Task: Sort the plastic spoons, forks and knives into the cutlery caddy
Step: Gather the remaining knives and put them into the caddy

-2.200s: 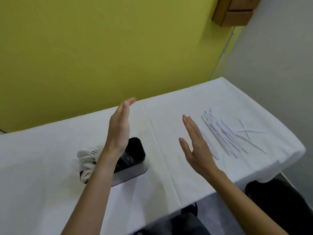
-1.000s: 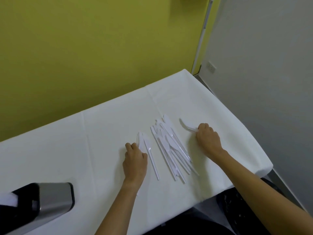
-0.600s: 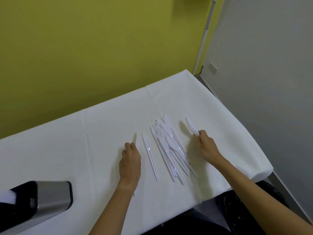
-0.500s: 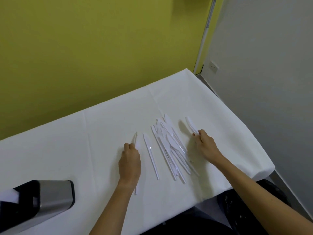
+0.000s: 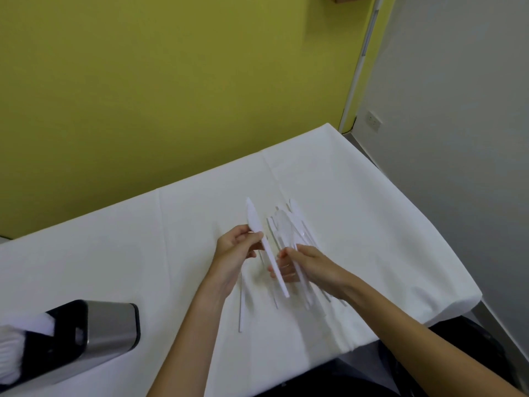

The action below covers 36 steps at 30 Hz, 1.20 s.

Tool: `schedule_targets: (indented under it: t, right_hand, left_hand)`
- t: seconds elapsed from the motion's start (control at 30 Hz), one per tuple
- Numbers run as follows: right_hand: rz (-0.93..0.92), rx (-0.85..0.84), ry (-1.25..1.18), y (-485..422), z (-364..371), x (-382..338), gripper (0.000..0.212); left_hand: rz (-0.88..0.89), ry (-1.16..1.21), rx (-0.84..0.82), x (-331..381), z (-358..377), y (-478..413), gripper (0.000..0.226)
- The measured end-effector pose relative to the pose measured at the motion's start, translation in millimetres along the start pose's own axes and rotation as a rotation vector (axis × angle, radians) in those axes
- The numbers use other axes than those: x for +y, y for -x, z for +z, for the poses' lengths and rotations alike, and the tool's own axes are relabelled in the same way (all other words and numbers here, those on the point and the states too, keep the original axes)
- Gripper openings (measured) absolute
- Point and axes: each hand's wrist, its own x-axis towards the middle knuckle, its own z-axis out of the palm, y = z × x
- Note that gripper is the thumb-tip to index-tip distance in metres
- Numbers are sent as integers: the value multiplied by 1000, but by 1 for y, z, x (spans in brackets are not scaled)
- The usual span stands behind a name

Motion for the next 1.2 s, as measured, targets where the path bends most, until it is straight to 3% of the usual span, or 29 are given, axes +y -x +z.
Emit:
schedule_targets:
  t: [0.1,0.23,0.37,0.53,0.67,0.73,0.87,1.1,1.2]
  right_hand:
    - [34,-150,-183,1,11,-1,36]
    - [34,-115,-265,1,18,-1,25]
    - [26,-78,-129,1,19,-2,29]
    - [-13,-106,-19,4,20,-10,32]
    - [-35,-155,181,5,23,-19,24]
    - [-40,-178,271,3,28,-24,24]
    - [-22,-168,352,-4,40,-31,25]
    - [-110,-184,468,-9,62,-35,19]
    - [-153,-215,635,-11,74,-42,26]
  left_hand:
    - [32,-113,-32,2,4,0,19]
    - [54,-243,-29,4,-1,-5,17]
    - [102,-106,-73,13,-6,-10,25]
    - [172,-144,-144,24,-14,-9,33]
    - [178,-169,-207,31,-25,-7,56]
    - [196,-225,-220,34,-30,-5,48]
    - [230,-377,-180,37,-38,-2,13]
    - [342,-513,-61,35,-52,-2,17]
    - [404,-537,-17,36,-63,2,22]
